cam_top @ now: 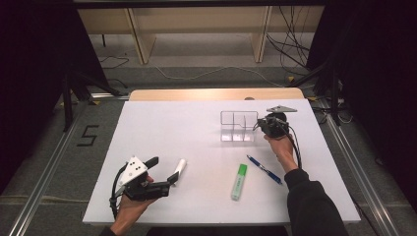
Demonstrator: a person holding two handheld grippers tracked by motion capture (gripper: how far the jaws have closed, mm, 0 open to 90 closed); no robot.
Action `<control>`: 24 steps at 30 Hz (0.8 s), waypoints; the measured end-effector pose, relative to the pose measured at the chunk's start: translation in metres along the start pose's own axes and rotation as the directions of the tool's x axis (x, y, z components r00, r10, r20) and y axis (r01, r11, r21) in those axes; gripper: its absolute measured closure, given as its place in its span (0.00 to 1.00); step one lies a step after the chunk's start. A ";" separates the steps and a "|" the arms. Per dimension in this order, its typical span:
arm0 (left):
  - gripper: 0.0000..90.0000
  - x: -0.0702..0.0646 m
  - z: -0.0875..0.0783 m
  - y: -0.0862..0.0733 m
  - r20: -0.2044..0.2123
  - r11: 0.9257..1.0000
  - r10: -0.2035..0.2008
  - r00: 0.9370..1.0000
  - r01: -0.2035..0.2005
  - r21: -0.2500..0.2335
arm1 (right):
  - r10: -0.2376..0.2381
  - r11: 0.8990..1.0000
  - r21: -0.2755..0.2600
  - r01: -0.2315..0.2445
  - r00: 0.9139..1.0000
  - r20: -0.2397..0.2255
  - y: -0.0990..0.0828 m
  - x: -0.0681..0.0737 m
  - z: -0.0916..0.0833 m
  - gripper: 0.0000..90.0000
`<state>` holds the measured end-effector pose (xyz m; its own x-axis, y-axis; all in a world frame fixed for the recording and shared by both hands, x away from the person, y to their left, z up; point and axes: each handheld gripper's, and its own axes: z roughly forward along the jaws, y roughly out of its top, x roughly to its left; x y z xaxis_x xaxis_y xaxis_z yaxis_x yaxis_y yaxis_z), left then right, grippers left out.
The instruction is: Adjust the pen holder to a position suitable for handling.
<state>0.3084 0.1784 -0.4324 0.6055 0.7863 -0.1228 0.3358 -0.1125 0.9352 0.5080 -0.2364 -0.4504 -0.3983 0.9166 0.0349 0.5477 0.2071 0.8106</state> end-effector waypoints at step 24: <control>0.13 0.000 0.000 0.000 -0.003 1.000 0.001 1.000 -0.001 0.000 | 0.005 1.000 0.025 -0.005 0.999 -0.036 0.003 0.034 0.013 1.00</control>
<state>0.3083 0.1779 -0.4321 0.6038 0.7879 -0.1213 0.3351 -0.1128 0.9354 0.5061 -0.1998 -0.4544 -0.4215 0.9048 0.0603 0.5679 0.2115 0.7955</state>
